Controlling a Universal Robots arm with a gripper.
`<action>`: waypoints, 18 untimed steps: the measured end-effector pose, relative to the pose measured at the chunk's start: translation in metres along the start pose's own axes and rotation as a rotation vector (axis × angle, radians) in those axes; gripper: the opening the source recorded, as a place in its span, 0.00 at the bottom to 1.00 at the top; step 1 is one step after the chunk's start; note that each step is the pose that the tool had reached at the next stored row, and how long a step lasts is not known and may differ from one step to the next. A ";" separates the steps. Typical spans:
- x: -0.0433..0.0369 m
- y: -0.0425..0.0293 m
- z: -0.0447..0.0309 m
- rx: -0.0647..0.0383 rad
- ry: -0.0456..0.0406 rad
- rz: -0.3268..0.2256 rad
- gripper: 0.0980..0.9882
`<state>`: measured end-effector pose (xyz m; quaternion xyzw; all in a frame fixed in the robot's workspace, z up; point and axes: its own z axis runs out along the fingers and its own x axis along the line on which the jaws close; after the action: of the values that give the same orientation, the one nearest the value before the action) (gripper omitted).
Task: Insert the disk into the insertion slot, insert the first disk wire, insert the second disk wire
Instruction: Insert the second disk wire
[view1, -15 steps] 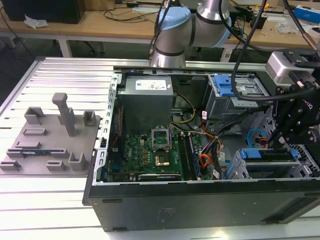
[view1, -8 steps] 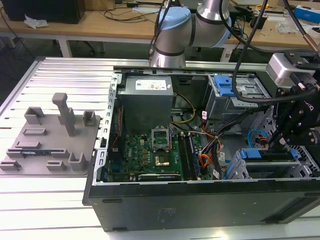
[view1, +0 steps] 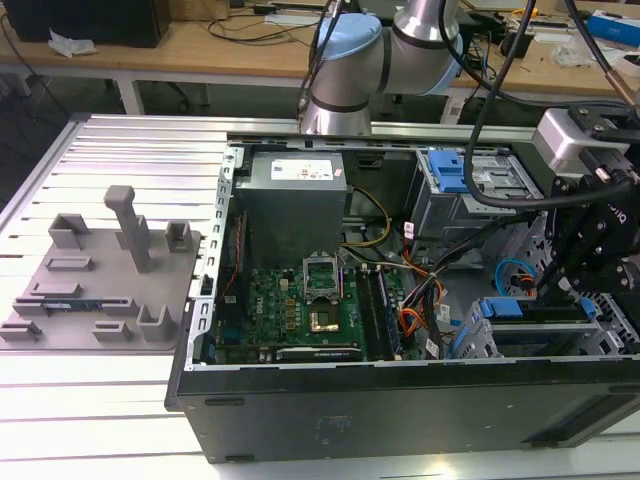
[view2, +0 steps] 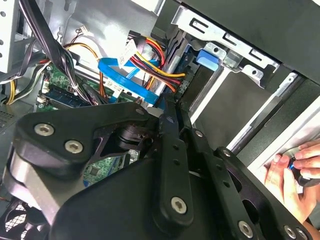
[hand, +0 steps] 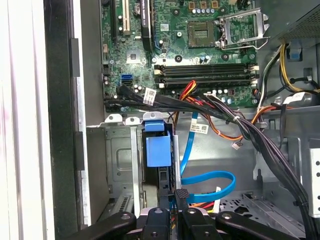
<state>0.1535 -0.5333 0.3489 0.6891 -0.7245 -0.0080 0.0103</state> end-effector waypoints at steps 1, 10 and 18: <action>0.0000 -0.0001 0.0003 0.000 0.0000 0.000 0.07; -0.0001 -0.0014 0.0043 -0.001 0.0001 -0.001 0.07; -0.0002 -0.0018 0.0128 -0.002 -0.0009 -0.002 0.07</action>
<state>0.1549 -0.5332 0.3360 0.6900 -0.7237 -0.0090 0.0105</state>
